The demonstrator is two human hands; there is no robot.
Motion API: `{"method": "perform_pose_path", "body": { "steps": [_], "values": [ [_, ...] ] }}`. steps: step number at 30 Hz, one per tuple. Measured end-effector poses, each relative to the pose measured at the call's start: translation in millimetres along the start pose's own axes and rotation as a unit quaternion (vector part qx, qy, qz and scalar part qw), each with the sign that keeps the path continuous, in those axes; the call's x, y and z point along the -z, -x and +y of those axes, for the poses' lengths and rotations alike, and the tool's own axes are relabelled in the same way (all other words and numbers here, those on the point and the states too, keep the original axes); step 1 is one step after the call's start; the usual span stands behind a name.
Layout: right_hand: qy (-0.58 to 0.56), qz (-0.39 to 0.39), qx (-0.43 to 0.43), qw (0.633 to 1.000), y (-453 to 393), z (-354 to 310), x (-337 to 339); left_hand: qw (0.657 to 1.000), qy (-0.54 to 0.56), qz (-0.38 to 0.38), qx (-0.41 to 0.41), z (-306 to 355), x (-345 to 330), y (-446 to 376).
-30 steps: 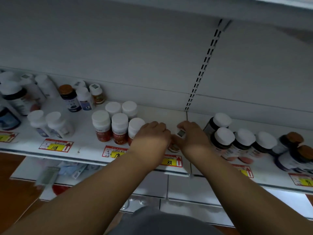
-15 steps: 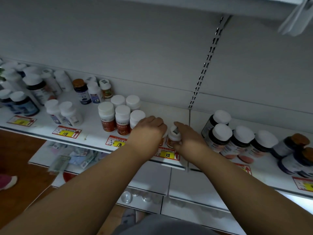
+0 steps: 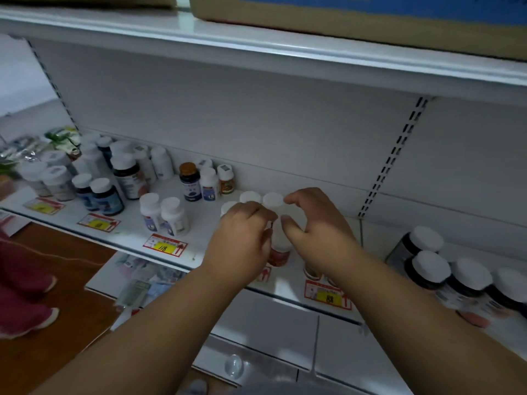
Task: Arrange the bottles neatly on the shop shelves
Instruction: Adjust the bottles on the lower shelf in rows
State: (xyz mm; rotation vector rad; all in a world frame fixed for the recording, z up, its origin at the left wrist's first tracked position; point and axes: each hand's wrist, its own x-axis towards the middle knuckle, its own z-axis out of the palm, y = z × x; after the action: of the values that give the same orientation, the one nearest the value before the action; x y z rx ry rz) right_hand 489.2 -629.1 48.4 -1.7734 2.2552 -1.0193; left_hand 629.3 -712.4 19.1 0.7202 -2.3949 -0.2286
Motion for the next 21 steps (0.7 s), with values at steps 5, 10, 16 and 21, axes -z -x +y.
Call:
{"method": "perform_pose_path", "body": {
  "steps": [5,10,16,21],
  "values": [
    [0.003,0.001,0.029,1.000,-65.4,-51.6,-45.2,1.000,0.002,0.001,0.003,-75.3,31.3,-9.0],
    [0.057,-0.042,0.024,0.997,-148.5,-76.4,-107.8,0.999,0.019,0.029,0.009,-157.5,56.5,-15.9],
    [0.211,-0.200,-0.077,0.954,-207.1,-84.8,-166.5,0.999,0.035,-0.029,-0.001,-230.2,70.2,-18.0],
    [0.253,-0.177,-0.104,0.945,-217.2,-79.6,-179.1,0.987,-0.010,-0.161,-0.011,-250.1,67.1,-19.7]
  ]
}}
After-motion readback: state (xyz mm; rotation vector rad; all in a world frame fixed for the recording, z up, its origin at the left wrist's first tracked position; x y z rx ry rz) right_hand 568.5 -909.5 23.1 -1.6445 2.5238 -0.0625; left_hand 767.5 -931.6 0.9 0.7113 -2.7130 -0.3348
